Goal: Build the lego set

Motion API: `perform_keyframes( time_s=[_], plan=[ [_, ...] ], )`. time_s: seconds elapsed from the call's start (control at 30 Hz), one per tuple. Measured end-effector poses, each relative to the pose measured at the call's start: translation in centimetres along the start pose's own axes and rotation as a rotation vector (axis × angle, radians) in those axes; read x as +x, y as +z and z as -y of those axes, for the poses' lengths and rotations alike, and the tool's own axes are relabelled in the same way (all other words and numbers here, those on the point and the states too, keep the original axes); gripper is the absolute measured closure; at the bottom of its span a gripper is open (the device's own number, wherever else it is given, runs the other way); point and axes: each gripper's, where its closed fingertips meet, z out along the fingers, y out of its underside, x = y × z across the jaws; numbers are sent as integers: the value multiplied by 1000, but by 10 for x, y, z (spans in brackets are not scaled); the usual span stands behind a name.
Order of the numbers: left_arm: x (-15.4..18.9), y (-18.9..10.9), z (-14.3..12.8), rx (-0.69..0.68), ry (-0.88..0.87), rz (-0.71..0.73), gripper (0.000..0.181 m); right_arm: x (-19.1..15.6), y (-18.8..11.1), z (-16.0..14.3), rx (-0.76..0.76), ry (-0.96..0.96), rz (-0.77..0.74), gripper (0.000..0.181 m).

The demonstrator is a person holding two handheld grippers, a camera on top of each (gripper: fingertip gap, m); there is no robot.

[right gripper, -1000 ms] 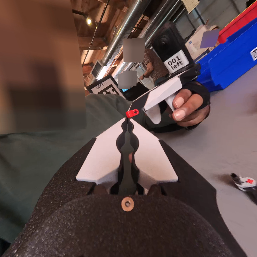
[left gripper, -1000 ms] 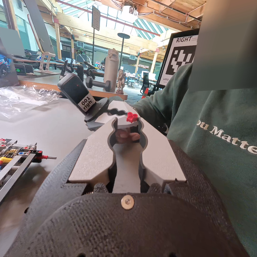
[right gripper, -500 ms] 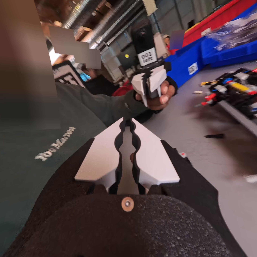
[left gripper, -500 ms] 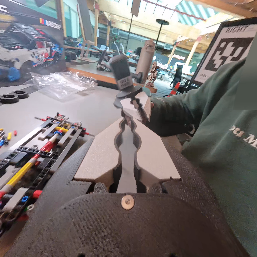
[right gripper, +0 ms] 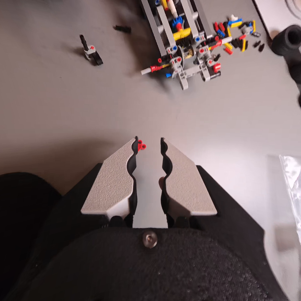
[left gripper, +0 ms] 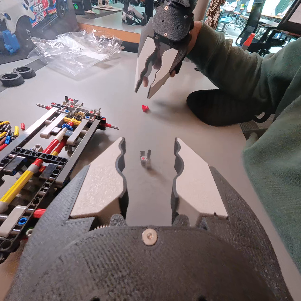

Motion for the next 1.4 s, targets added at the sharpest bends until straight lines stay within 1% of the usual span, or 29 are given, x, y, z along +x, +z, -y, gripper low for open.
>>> perform_keyframes(
  time_s=[0.07,0.13,0.2,0.27,0.3,0.33,0.4,0.43,0.47,0.53,0.57,0.63,0.7,0.8,0.9,1.0,1.07,1.13,1.27,1.4],
  plan=[
    [-2,1,-1,-5,12,23,117,-6,-8,-9,-10,49,55,155],
    [-5,1,-1,-14,34,50,114,-6,-9,-10,-1,59,52,154],
    [-3,2,-2,-22,49,49,118,-13,0,-14,-47,59,78,152],
    [-1,3,-3,-27,65,50,125,-13,12,-20,-99,20,68,152],
    [0,4,-4,-29,74,50,128,-15,18,-20,-112,5,77,158],
    [2,5,-5,-29,82,51,132,-16,23,-17,-107,-5,77,170],
    [5,7,-6,-31,107,49,138,-21,27,-9,-79,4,112,170],
    [6,8,-5,-32,124,58,140,-24,29,1,-34,37,135,170],
    [6,9,-5,-33,142,71,139,-28,28,17,51,85,175,170],
    [5,10,-2,-17,182,109,138,-32,22,60,281,224,247,171],
    [4,10,2,1,206,136,136,-30,18,81,386,341,283,171],
    [-1,7,13,48,250,212,136,-31,11,118,565,608,435,171],
    [-7,0,27,105,286,293,138,-32,9,146,720,801,554,171],
    [-15,-13,41,164,328,402,142,-37,24,166,820,982,588,171],
    [-22,-21,46,163,365,490,149,-43,31,181,893,1093,630,171],
    [-27,-27,50,180,358,534,157,-45,34,189,929,1094,596,171],
    [-32,-30,51,181,345,562,161,-44,29,194,979,1098,593,171],
    [-34,-33,51,189,333,562,162,-45,27,197,993,1082,569,171],
    [-29,-35,56,220,333,540,174,-44,20,200,1022,986,479,171],
    [-28,-36,57,238,319,524,176,-44,17,200,1033,880,401,171]
  ],
)
